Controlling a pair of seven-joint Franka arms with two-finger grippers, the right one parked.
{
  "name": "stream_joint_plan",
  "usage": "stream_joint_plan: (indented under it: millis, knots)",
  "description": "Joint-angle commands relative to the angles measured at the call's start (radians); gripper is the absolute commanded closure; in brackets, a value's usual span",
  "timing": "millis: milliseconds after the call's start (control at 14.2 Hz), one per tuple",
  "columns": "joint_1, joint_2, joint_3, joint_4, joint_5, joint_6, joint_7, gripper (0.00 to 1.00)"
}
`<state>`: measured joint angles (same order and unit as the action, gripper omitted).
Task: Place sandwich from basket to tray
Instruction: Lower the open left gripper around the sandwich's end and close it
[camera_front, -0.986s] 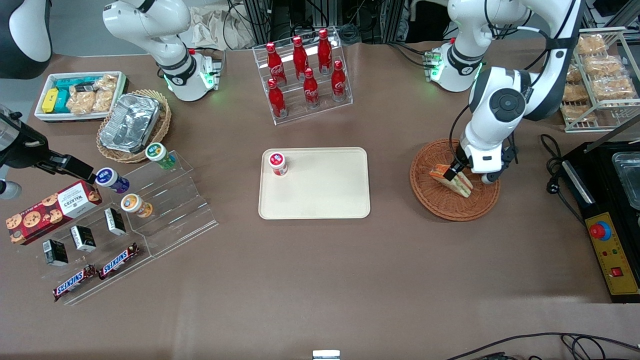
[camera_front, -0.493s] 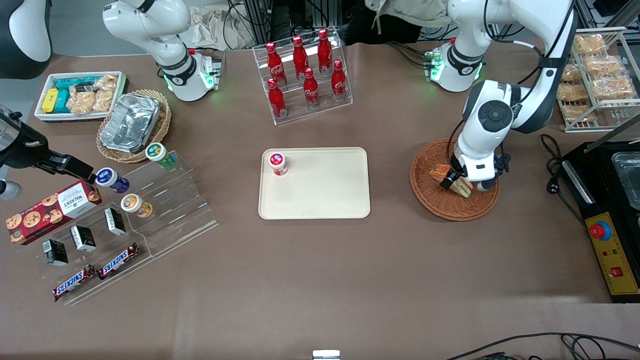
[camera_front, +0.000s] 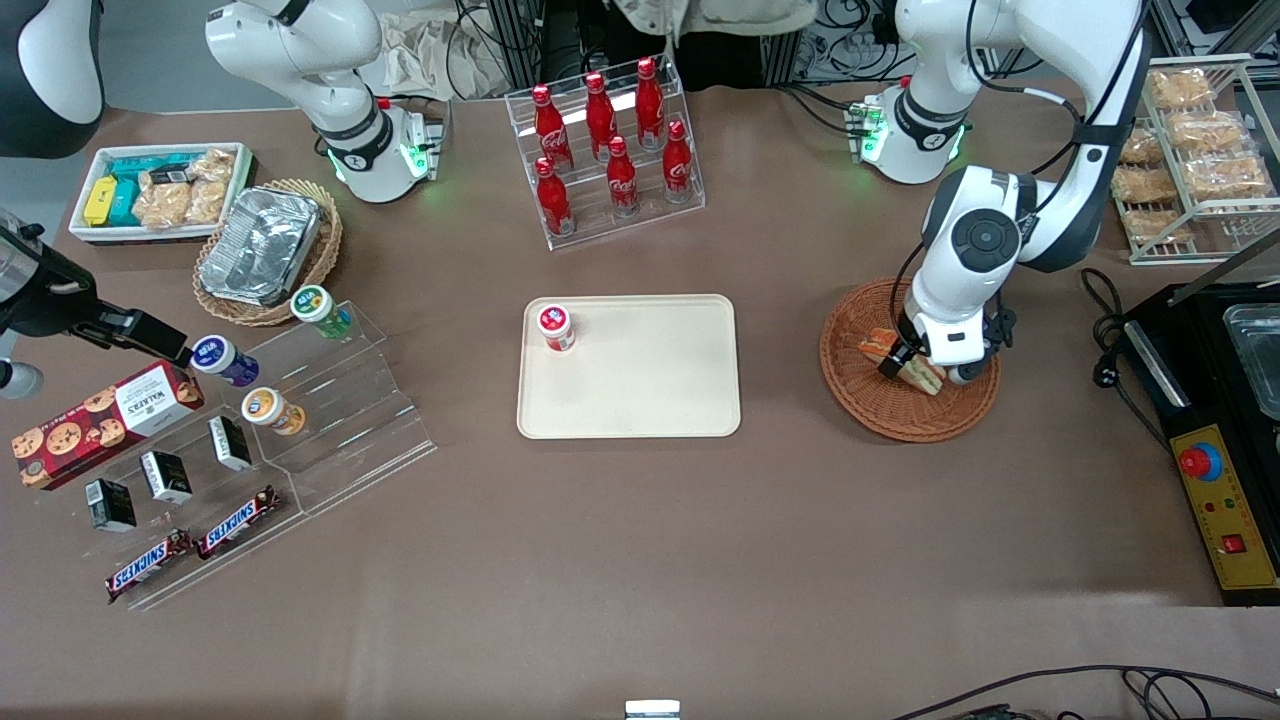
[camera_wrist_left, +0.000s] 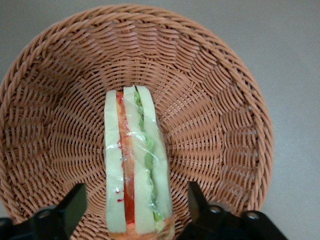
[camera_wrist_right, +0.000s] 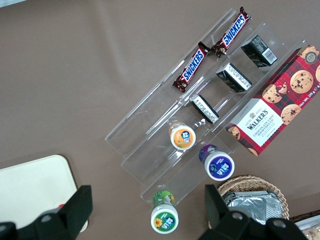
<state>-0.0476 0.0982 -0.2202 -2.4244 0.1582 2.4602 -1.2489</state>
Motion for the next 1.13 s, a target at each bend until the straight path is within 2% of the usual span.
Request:
stream_joint_plan:
  millis: [0,352,423,634,704,1056]
  knots:
    - [-0.006,0.015,0.005,0.011,0.027,0.011,-0.034,0.31]
    - [0.000,0.044,0.007,0.062,0.024,0.007,-0.033,0.38]
    - [-0.004,0.057,0.007,0.070,0.026,0.000,-0.030,0.47]
    - [-0.001,0.048,0.007,0.079,0.021,-0.055,-0.035,0.83]
    - [-0.001,0.044,0.006,0.087,0.020,-0.096,-0.035,0.99]
    - [-0.005,0.023,0.004,0.197,0.024,-0.310,-0.012,1.00]
